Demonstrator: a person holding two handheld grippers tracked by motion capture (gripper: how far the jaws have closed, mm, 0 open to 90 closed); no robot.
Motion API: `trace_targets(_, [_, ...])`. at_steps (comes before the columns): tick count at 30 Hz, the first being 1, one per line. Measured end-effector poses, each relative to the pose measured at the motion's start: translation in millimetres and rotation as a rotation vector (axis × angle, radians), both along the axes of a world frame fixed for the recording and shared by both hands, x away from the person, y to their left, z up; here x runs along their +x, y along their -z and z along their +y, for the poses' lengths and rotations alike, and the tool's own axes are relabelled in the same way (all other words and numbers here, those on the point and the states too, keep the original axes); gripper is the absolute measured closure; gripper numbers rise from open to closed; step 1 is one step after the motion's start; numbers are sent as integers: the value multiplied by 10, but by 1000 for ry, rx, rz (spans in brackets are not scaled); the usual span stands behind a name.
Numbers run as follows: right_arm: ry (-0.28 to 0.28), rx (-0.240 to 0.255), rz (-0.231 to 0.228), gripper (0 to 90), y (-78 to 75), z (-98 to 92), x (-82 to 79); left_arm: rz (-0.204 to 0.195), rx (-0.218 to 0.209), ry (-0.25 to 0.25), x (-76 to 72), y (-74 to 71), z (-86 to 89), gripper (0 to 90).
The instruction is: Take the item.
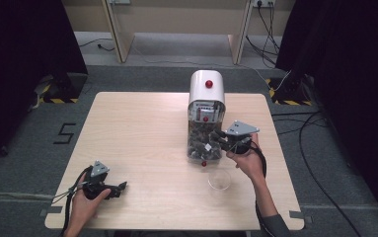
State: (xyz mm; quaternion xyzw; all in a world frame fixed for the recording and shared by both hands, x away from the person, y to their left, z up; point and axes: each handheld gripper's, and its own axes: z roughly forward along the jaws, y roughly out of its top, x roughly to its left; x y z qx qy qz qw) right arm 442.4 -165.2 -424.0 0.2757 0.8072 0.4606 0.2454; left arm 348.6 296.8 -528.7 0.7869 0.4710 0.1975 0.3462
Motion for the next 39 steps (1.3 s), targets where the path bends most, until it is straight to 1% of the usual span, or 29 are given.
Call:
trace_targets(2, [-1, 8, -4, 777, -25, -7, -19, 0, 0, 0, 0, 0, 0, 0])
trace_targets(5, [-7, 7, -13, 779, -49, -10, -49, 0, 0, 0, 0, 0, 0, 0])
trace_targets(7, [-10, 17, -10, 784, -55, -7, -71, 0, 0, 0, 0, 0, 0, 0])
trace_targets(8, [-13, 10, -14, 788, -58, -5, -77, 0, 0, 0, 0, 0, 0, 0])
trace_targets(9, [-17, 8, -13, 793, -60, -4, -83, 0, 0, 0, 0, 0, 0, 0])
trace_targets(10, [-19, 7, -16, 822, -66, -4, -98, 0, 0, 0, 0, 0, 0, 0])
trace_targets(12, [-20, 9, -15, 838, -68, -3, -105, 0, 0, 0, 0, 0, 0, 0])
trace_targets(14, [-31, 15, -15, 848, -82, -2, -125, 0, 0, 0, 0, 0, 0, 0])
trace_targets(19, [-28, 15, -15, 864, -93, -7, -139, 0, 0, 0, 0, 0, 0, 0])
trace_targets(20, [-29, 23, -24, 867, -103, -12, -144, 0, 0, 0, 0, 0, 0, 0])
trace_targets(23, [-32, 36, -27, 870, -121, -18, -161, 0, 0, 0, 0, 0, 0, 0])
trace_targets(25, [-35, 32, -35, 871, -139, -22, -178, 0, 0, 0, 0, 0, 0, 0])
trace_targets(29, [-39, 44, -51, 875, -175, -46, -226, 0, 0, 0, 0, 0, 0, 0])
trace_targets(31, [-38, 49, -45, 876, -181, -58, -243, 0, 0, 0, 0, 0, 0, 0])
trace_targets(34, [-36, 67, -45, 876, -175, -104, -257, 0, 0, 0, 0, 0, 0, 0])
trace_targets(36, [-36, 66, -47, 877, -177, -127, -287, 0, 0, 0, 0, 0, 0, 0])
trace_targets(39, [-37, 78, -56, 877, -190, -158, -334, 0, 0, 0, 0, 0, 0, 0])
